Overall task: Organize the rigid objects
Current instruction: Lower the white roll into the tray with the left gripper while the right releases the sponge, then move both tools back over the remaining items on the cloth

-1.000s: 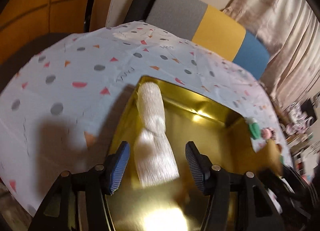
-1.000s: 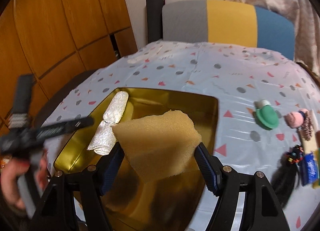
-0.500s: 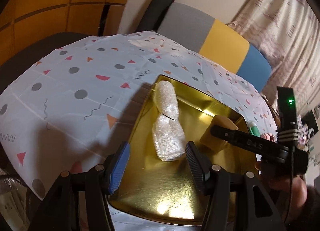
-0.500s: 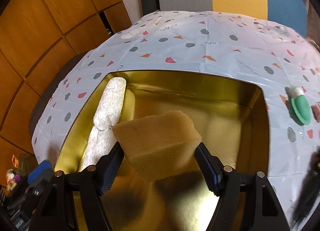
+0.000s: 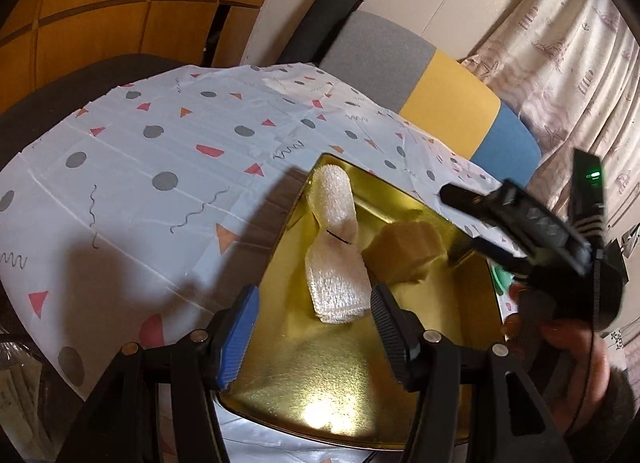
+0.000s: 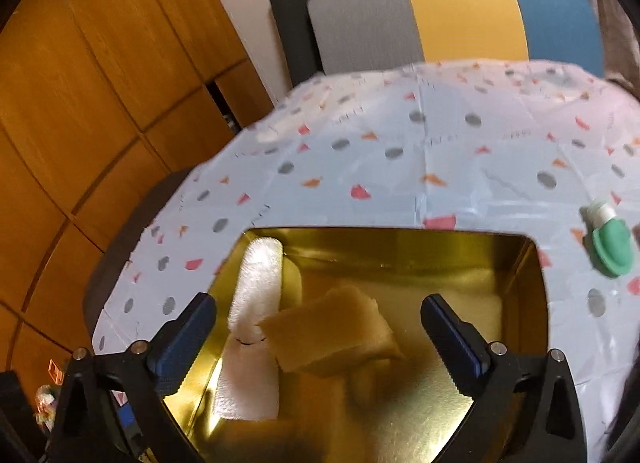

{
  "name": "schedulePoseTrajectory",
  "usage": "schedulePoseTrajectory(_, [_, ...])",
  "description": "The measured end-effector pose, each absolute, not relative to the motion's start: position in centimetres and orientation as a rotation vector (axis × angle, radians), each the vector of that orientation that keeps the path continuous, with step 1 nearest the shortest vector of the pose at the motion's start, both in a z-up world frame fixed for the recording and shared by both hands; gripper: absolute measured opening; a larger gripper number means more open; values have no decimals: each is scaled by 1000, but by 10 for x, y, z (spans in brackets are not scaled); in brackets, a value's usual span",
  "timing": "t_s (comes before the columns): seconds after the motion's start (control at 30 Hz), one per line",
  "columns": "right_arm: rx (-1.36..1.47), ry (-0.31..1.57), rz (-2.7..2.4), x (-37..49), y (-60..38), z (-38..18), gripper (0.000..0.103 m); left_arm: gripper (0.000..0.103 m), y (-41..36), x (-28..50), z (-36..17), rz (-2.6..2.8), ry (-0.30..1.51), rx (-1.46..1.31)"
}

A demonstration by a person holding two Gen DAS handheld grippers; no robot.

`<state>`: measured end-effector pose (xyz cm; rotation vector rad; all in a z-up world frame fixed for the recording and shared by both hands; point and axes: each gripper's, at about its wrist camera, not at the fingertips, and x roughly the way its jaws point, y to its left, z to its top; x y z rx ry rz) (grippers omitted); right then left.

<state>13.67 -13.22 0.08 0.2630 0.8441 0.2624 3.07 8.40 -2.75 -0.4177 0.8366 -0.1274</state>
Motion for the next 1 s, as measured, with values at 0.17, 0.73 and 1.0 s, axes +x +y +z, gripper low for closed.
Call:
schedulePoseTrajectory(0.17, [248, 830, 274, 118, -135, 12, 103, 58, 79, 29, -27, -141, 841, -411])
schedulePoseTrajectory(0.73, [155, 781, 117, 22, -217, 8, 103, 59, 29, 13, -17, -270, 853, -331])
schedulePoseTrajectory(1.0, [199, 810, 9, -14, -270, -14, 99, 59, -10, -5, -9, -347, 850, -240])
